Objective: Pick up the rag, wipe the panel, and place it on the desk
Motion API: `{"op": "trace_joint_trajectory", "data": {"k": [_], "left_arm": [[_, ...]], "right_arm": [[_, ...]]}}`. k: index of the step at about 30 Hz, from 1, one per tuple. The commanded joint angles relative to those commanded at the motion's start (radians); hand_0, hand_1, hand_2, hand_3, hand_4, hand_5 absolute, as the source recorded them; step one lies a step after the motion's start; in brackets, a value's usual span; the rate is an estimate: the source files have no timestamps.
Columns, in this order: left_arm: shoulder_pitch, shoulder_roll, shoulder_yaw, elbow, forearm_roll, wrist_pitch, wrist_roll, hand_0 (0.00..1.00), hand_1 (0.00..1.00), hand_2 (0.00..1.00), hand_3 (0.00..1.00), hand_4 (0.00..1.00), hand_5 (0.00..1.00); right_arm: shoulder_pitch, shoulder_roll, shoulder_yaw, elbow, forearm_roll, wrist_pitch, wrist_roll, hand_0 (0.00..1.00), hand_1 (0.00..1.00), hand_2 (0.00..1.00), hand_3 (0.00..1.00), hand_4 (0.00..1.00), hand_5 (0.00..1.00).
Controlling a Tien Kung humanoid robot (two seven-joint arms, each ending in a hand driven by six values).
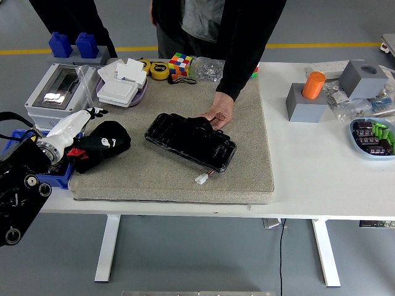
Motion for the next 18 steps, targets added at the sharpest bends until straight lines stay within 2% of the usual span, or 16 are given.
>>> {"op": "trace_joint_trajectory", "data": {"k": [8,9,14,15,18], "left_arm": [[-0.030,-0.012,0.030,0.054,0.078,0.040,0.007,0.843,0.820,0.835,0.846,0.998,0.514],[-0.035,-0.015,0.033,0.065,0.088,0.042,0.010,0.817,0.787,0.806,0.809,0.998,0.370],[-0.050,-0.024,0.045,0.099,0.110,0.053,0.014,0.817,0.787,0.806,0.809,0.998,0.370],[-0.051,-0.025,0.046,0.104,0.110,0.053,0.014,0.749,0.702,0.727,0.759,0.998,0.224],[-0.057,-0.029,0.049,0.116,0.099,0.060,0.009,0.749,0.702,0.727,0.759,0.998,0.224]], "right_arm": [[0.000,0.000,-0.002,0.006,0.005,0.000,0.000,0.592,0.611,0.565,0.548,0.944,0.393],[-0.001,0.001,-0.004,0.008,0.007,0.000,0.000,0.593,0.610,0.566,0.549,0.946,0.393],[-0.002,0.004,-0.011,0.014,0.015,-0.001,0.001,0.593,0.610,0.566,0.549,0.946,0.393],[-0.002,0.004,-0.012,0.015,0.016,-0.001,0.001,0.593,0.610,0.565,0.548,0.946,0.392],[-0.001,0.004,-0.012,0.016,0.016,-0.002,0.002,0.593,0.610,0.565,0.548,0.946,0.392]]}}
